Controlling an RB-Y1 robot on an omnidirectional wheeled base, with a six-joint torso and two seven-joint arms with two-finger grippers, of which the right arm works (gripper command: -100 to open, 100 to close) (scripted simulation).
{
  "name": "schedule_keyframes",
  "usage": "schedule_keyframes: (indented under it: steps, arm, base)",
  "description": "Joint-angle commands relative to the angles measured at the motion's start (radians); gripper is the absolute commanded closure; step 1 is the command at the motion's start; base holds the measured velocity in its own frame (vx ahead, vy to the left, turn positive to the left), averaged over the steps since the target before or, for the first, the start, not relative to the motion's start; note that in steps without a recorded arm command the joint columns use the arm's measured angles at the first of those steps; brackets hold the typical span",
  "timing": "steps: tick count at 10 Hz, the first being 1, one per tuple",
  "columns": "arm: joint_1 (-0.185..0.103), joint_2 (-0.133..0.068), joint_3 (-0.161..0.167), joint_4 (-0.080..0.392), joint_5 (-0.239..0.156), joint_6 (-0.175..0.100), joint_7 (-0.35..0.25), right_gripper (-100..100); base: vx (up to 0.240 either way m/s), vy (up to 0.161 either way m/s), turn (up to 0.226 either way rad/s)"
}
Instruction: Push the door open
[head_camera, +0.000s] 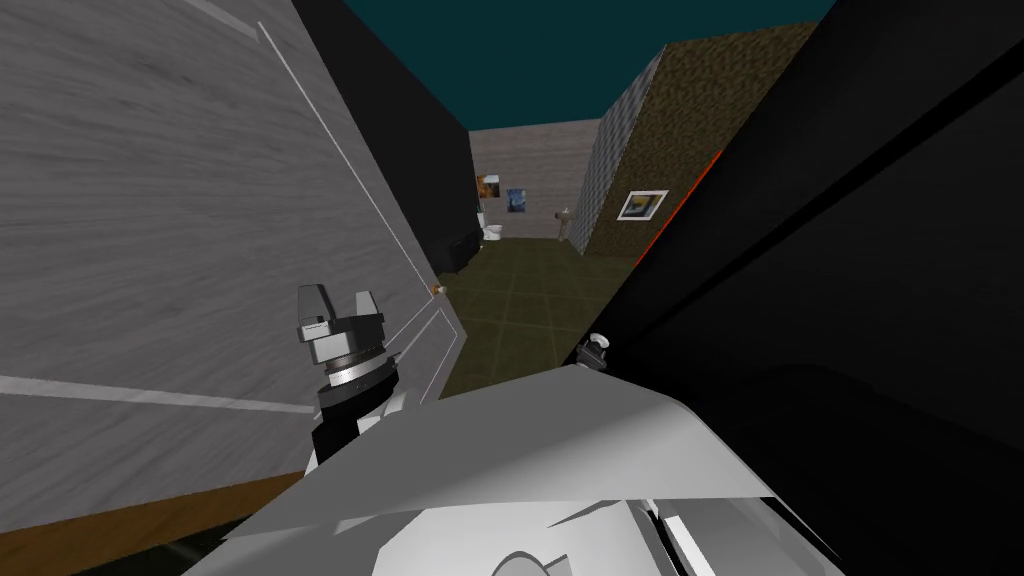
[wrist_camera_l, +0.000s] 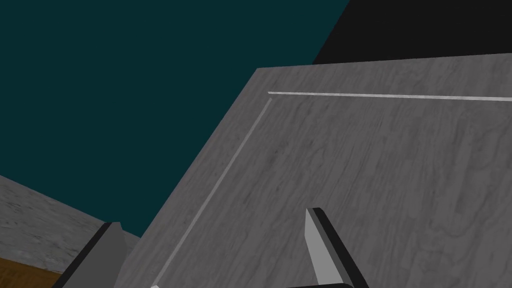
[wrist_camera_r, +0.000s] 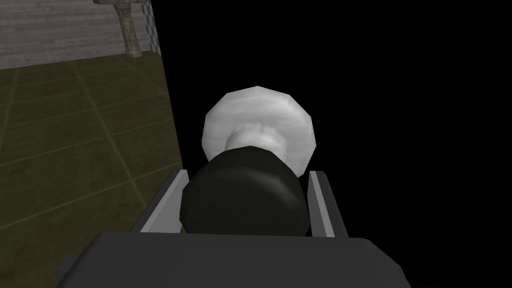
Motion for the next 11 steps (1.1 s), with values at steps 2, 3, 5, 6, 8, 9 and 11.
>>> schedule_keyframes:
  steps: [2,3,5,6,8,9,11]
  arm:
    - [0.003,0.007,-0.009,-0.002,-0.009,-0.005,0.004,100]
    - [0.009,-0.005,-0.026,-0.004,-0.029,-0.017,0.007,100]
    - [0.013,-0.010,-0.040,-0.006,-0.045,-0.024,0.009,100]
    - [0.016,-0.013,-0.049,-0.008,-0.057,-0.030,0.011,100]
    - [0.020,-0.013,-0.065,-0.010,-0.076,-0.039,0.014,100]
    - [0.023,-0.011,-0.075,-0.012,-0.088,-0.045,0.016,100]
    - [0.029,-0.003,-0.092,-0.014,-0.109,-0.055,0.019,100]
  base:
    - [0.137,-0.056,-0.046]
    - [0.116,-0.058,-0.034]
    - [0.154,-0.114,-0.041]
    - [0.170,-0.122,-0.035]
    - [0.170,-0.113,-0.043]
    - [0.170,-0.136,-0.068]
    - [0.173,-0.125,-0.036]
